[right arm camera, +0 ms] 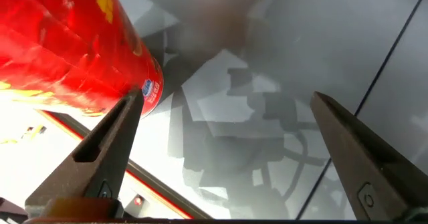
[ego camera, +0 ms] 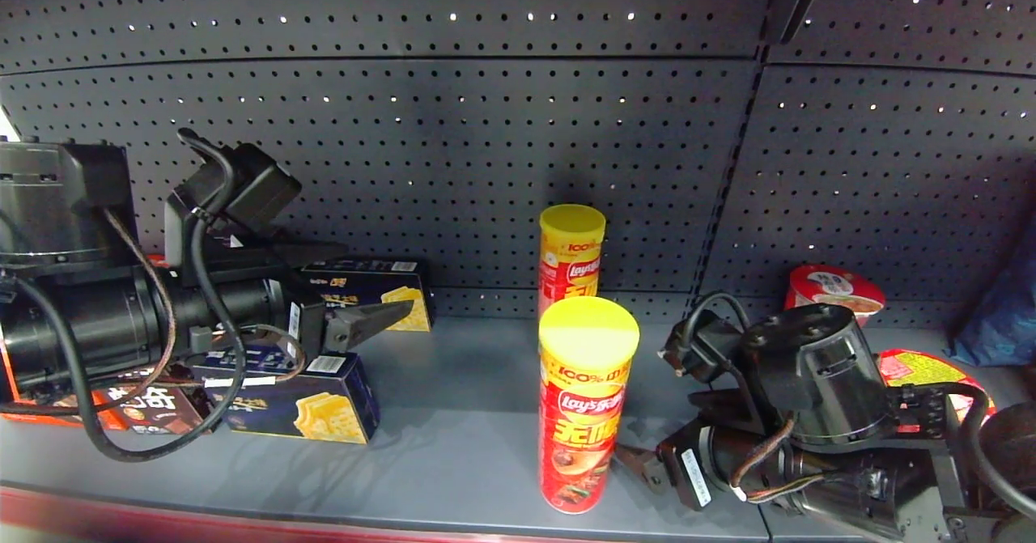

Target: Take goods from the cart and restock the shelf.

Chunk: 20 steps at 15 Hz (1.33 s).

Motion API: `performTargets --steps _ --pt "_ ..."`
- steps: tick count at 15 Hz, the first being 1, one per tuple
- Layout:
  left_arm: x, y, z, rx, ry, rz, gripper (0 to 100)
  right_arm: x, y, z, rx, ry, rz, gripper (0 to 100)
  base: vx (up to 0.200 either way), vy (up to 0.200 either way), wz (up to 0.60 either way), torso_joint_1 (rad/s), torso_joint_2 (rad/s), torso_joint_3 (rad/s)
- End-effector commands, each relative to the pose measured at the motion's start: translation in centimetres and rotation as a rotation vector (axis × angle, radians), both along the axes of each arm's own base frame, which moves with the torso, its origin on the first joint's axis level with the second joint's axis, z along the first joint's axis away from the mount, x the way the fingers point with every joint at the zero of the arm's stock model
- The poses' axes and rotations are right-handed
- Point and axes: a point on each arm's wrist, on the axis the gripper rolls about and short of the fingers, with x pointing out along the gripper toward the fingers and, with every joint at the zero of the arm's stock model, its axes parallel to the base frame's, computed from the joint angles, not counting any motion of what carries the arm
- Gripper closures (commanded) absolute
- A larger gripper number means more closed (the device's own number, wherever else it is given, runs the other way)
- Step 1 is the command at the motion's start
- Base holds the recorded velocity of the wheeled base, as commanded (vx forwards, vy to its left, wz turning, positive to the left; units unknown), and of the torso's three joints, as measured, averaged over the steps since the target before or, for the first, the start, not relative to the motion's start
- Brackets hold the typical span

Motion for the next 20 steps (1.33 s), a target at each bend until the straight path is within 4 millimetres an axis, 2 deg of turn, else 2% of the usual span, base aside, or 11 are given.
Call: performTargets --steps 1,10,12,14,15,16,20 --pt "0.0 0.0 0.0 0.0 -0.001 0.0 0 0.2 0.2 -0.1 -0.001 0.002 0.002 0 0.0 0.0 0.0 0.0 0.0 0.0" --pt "0.0 0.1 -0.1 0.001 0.004 0.003 0 0.2 0.2 0.0 0.023 -0.011 0.01 0 0.0 0.0 0.0 0.0 0.0 0.0" --pt "0.0 0.3 0.0 0.0 0.001 0.012 0 -0.4 -0.6 1.3 0.056 -0.041 0.003 0 0.0 0.0 0.0 0.0 0.0 0.0" --pt "-0.1 0.3 0.5 -0.013 -0.043 0.013 0 -1.0 -2.1 3.4 0.113 -0.1 -0.022 0 0.0 0.0 0.0 0.0 0.0 0.0" --pt "-0.1 0.3 0.5 -0.013 -0.044 0.013 0 -1.0 -2.2 3.4 0.112 -0.099 -0.023 0 0.0 0.0 0.0 0.0 0.0 0.0" --pt "-0.3 0.4 0.1 -0.009 -0.038 0.012 0 -1.1 -3.4 3.9 0.125 -0.116 -0.056 0 0.0 0.0 0.0 0.0 0.0 0.0" --pt "-1.2 -0.1 -0.7 -0.003 -0.014 -0.022 0 -2.6 -5.4 3.6 0.13 -0.12 -0.074 0 0.0 0.0 0.0 0.0 0.0 0.0"
